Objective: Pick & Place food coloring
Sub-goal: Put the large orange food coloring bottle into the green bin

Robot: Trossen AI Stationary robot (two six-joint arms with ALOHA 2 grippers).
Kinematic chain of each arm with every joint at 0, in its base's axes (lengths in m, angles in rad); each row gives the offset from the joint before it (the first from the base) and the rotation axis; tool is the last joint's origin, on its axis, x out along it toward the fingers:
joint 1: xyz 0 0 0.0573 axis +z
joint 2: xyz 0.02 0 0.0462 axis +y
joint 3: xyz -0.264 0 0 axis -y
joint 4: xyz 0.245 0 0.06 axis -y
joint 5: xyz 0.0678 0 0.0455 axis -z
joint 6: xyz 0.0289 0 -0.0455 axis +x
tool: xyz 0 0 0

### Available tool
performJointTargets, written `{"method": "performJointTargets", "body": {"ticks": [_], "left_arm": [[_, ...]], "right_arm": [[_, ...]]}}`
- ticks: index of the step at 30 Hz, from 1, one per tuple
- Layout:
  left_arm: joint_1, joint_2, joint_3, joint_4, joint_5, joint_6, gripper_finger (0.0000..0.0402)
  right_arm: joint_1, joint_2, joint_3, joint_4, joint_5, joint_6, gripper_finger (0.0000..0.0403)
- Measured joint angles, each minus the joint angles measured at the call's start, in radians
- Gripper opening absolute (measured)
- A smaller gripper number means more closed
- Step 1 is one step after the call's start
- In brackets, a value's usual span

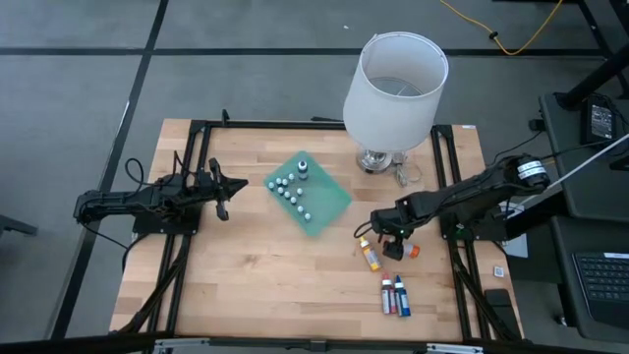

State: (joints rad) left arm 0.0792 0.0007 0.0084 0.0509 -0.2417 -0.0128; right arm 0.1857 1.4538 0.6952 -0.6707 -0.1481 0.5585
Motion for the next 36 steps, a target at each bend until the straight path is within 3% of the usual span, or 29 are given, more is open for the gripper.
{"method": "performJointTargets", "body": {"ticks": [8, 21, 28, 36], "left_arm": [[0.0, 0.0, 0.0, 0.0, 0.0, 0.0, 0.0017], [0.0, 0.0, 0.0, 0.0, 0.0, 0.0, 0.0012], [0.0, 0.0, 0.0, 0.0, 0.0, 0.0, 0.0017], [0.0, 0.0, 0.0, 0.0, 0.0, 0.0, 0.001]], "right_arm": [[0.001, 0.035, 0.001, 0.013, 0.022, -0.04, 0.0274], [0.001, 0.028, 0.001, 0.007, 0.02, -0.01, 0.0128], [0.001, 0.003, 0.046, 0.005, 0.03, 0.008, 0.0124], [-0.007, -0.011, 0.163, -0.03, 0.111, -0.002, 0.0126]]}}
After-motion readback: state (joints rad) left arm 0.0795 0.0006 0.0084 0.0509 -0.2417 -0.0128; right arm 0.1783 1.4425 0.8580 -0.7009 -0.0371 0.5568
